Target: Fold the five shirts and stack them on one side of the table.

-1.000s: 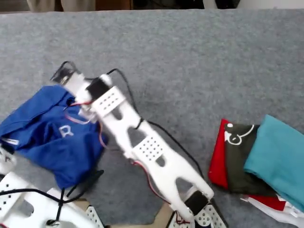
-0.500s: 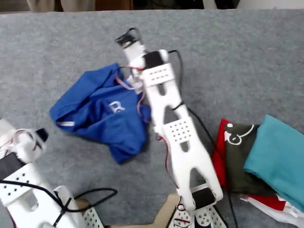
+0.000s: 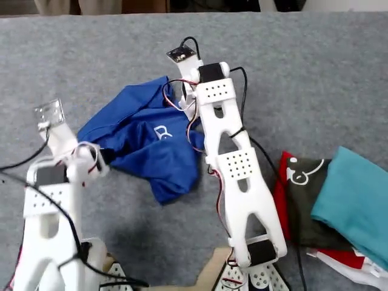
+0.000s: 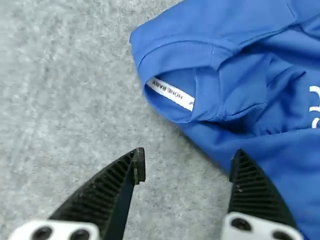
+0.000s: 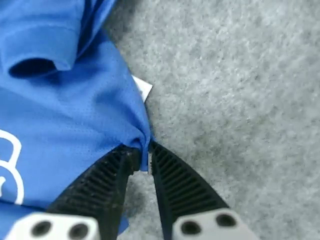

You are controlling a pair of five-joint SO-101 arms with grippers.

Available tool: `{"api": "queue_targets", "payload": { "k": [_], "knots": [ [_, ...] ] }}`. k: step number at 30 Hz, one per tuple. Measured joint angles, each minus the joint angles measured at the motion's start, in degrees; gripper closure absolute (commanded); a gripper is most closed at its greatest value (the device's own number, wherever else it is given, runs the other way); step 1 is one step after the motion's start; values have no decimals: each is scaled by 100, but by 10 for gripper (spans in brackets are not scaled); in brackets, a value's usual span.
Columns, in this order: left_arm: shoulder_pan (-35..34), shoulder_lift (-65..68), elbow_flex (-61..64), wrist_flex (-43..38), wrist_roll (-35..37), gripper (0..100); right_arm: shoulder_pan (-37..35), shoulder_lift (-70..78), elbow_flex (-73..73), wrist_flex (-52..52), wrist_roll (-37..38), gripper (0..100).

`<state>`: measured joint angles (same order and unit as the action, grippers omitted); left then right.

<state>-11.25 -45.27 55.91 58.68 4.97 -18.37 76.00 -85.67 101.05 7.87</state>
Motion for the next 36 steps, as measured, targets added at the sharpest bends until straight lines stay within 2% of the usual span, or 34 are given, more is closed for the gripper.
{"api": "queue_targets", "payload": {
  "k": [5,11,15,18,20,25,32,34,36],
  "knots": [
    [396,1301,-818,26,273,727,0,0,35,-70,0,993],
    [1626,2848,-1503,316,448,816,0,0,35,-123,0,993],
    [1864,3684,-1785,316,475,874,88,53,-149,-158,0,993],
    [1864,4193,-2004,387,466,991,123,193,-404,-167,0,993],
    [1881,4369,-2040,360,466,971,123,316,-580,-176,0,993],
    [1811,4422,-2092,870,422,981,132,413,-721,-176,0,993],
    [607,4422,-2224,1152,-316,981,132,413,-721,-176,0,993],
    [325,4422,-2435,1152,-299,978,132,413,-721,-176,0,993],
    [290,4387,-2769,1310,26,973,132,413,-721,-176,0,993]
  ]
}}
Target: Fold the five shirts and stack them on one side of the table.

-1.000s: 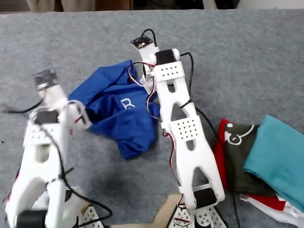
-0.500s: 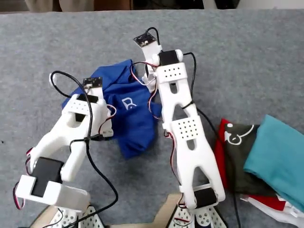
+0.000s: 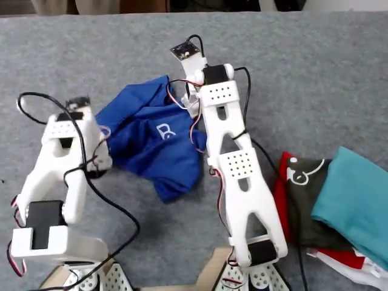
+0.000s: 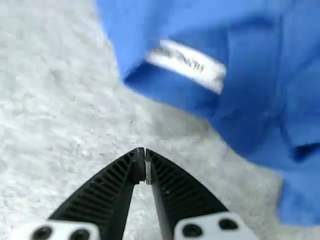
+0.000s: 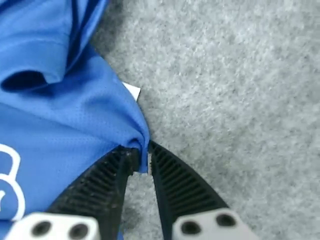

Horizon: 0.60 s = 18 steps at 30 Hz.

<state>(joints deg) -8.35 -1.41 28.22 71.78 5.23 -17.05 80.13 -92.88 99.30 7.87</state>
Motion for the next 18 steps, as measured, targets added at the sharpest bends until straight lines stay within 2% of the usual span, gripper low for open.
{"api": "queue_targets", "payload": {
  "k": [4,8,11,16,18],
  "knots": [
    [299,-18,-914,580,1169,852,0,0,0,0,0,993],
    [976,105,-1459,782,1679,724,0,0,0,0,0,993],
    [1398,510,-1565,668,1873,734,0,0,0,0,0,993],
    [1495,1556,-1908,396,1943,753,0,0,0,0,0,993],
    [1521,2013,-2154,404,1943,798,0,0,0,0,0,993]
  ]
}}
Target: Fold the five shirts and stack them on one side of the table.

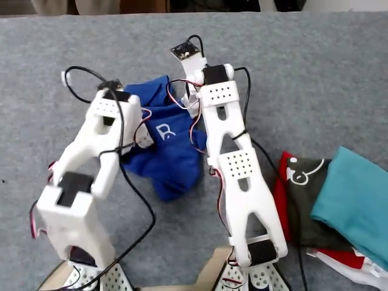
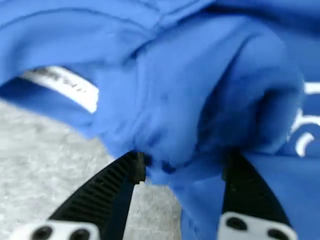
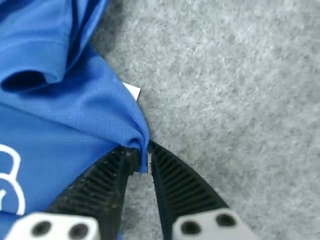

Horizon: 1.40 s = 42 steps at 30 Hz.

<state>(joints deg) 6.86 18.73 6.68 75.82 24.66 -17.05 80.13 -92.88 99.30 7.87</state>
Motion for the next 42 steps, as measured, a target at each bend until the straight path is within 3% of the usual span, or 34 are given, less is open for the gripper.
{"api": "queue_targets", "payload": {
  "k": [4,15,28,42],
  "knots": [
    [26,607,-782,457,9,971,0,0,0,0,0,993],
    [-185,914,-1345,1890,-1160,973,0,0,0,0,0,993],
    [-2796,97,-888,2004,-3376,981,0,9,0,0,0,993],
    [-4220,-589,-888,2145,-3851,981,0,9,0,0,0,993]
  ]
}}
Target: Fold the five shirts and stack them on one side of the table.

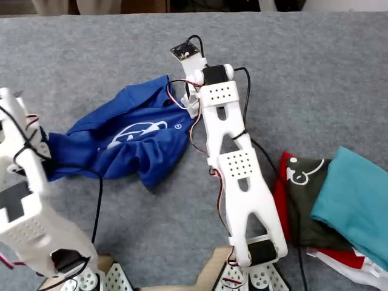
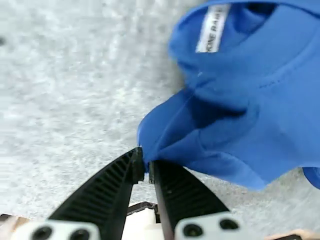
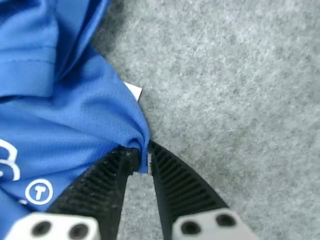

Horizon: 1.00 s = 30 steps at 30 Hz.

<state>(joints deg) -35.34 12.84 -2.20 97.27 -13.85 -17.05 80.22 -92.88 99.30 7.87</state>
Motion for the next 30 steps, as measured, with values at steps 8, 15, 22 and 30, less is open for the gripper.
{"api": "queue_targets", "payload": {
  "k": [8,15,22,30],
  "knots": [
    [-1301,-176,-255,18,-44,979,0,0,0,0,0,993],
    [-1565,-176,-316,53,97,953,0,0,0,0,0,959],
    [-1565,-185,-352,53,659,753,0,-9,0,158,0,706],
    [-1345,-185,-949,220,1767,707,9,-536,0,176,0,695]
  ]
}}
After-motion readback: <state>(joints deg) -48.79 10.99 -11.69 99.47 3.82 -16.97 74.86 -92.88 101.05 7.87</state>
